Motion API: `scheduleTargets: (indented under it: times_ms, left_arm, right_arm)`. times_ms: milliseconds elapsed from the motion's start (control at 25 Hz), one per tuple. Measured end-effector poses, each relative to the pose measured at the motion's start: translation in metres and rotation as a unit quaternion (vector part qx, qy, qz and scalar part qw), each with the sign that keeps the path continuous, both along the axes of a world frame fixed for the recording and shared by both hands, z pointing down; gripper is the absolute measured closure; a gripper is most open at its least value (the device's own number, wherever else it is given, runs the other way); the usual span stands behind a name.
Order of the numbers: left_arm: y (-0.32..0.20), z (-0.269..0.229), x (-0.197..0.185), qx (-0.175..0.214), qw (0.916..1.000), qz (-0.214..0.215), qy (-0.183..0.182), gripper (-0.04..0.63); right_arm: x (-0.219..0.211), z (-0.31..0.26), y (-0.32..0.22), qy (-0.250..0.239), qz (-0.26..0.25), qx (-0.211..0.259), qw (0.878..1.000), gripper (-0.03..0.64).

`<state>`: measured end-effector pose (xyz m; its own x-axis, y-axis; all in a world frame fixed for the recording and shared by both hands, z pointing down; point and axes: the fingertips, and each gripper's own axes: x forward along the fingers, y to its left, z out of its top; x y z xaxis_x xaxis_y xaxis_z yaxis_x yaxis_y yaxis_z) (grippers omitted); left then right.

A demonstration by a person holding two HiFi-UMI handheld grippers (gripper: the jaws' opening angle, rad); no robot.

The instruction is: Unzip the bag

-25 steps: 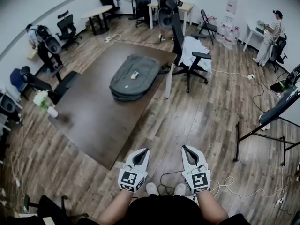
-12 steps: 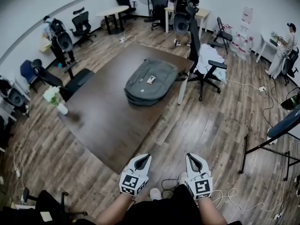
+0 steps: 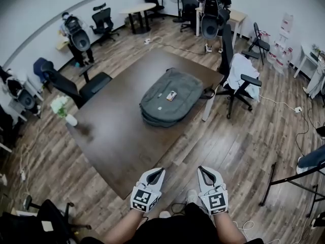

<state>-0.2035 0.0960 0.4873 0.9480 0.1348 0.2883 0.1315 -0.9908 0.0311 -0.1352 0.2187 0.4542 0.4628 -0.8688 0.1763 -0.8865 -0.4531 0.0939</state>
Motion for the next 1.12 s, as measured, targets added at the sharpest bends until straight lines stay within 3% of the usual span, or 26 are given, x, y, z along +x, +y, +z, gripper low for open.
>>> scheduleTargets:
  times_ms: [200,560,760,1120]
  left_arm:
    - [-0.017,0.002,0.035,0.007,0.9985,-0.054,-0.006,0.577]
    - [-0.036,-0.006,0.064,0.023,0.9902,-0.136,-0.019,0.577]
    - [-0.045,-0.003,0.070,0.024,0.9868,-0.158,-0.025,0.577]
    - [-0.100,0.013,0.077,0.009,0.9811,-0.192,-0.021,0.577]
  right_arm:
    - [0.047,0.005,-0.019,-0.003,-0.050,-0.002,0.999,0.614]
    - [0.105,0.005,-0.038,-0.011,-0.123,-0.004,0.992,0.615]
    - [0.133,0.006,-0.051,-0.036,-0.119,0.010,0.992,0.614]
    - [0.140,0.026,-0.116,-0.033,-0.171,-0.020,0.985,0.614]
